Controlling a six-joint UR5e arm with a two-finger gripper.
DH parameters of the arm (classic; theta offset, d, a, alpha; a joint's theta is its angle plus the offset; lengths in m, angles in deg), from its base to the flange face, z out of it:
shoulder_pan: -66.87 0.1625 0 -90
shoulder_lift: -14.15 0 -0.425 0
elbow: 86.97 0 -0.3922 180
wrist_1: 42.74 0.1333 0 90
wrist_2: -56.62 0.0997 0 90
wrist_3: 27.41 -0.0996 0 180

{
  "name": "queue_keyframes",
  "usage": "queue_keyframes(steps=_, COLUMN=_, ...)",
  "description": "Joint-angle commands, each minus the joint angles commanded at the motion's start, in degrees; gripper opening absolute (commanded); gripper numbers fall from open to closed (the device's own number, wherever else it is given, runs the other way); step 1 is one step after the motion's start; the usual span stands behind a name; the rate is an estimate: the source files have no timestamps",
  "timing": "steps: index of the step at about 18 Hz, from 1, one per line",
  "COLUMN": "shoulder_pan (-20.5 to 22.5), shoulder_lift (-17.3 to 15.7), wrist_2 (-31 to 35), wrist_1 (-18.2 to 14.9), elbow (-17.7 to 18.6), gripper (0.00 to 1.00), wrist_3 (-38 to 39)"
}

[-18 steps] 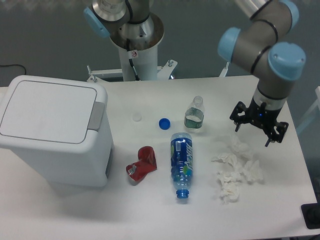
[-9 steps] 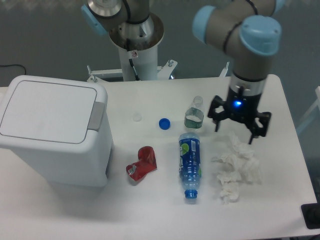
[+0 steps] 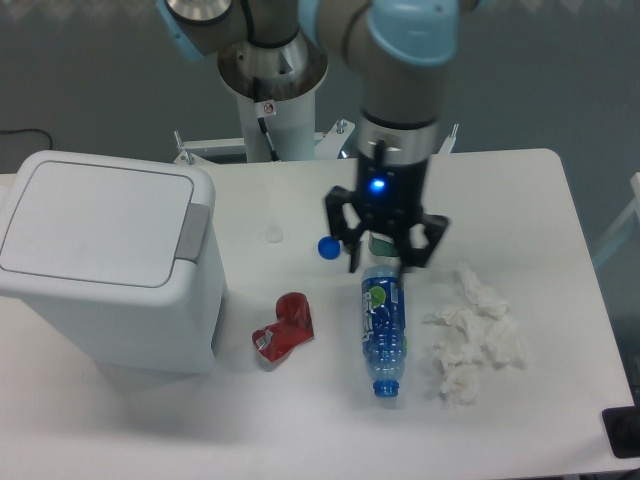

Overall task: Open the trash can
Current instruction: 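Move the gripper from above the tissues toward the white trash can, then lower the gripper onto the lid edge of the white trash can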

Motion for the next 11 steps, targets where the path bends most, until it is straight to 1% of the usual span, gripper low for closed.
queue_keyframes(steps=2, shoulder_pan=-0.6, shoulder_lift=-0.8, wrist_2=-2.5, wrist_1=-0.1, elbow=0.2, gripper=0.0, wrist_3=4.7)
queue_keyframes(steps=4, shoulder_pan=-1.1, shoulder_lift=-1.1, wrist_2=-4.7, wrist_1=-0.2, elbow=0.4, gripper=0.0, wrist_3=9.4)
queue_keyframes(steps=6, shoulder_pan=-2.3, shoulder_lift=-3.0, wrist_2=-6.1, wrist_1=-0.3, elbow=0.4, gripper=0.0, wrist_3=13.7)
queue_keyframes(steps=11, shoulder_pan=-3.8, shoulder_lift=-4.4, wrist_2=-7.6, wrist_1=-0.4, elbow=1.8, gripper=0.0, wrist_3=16.1)
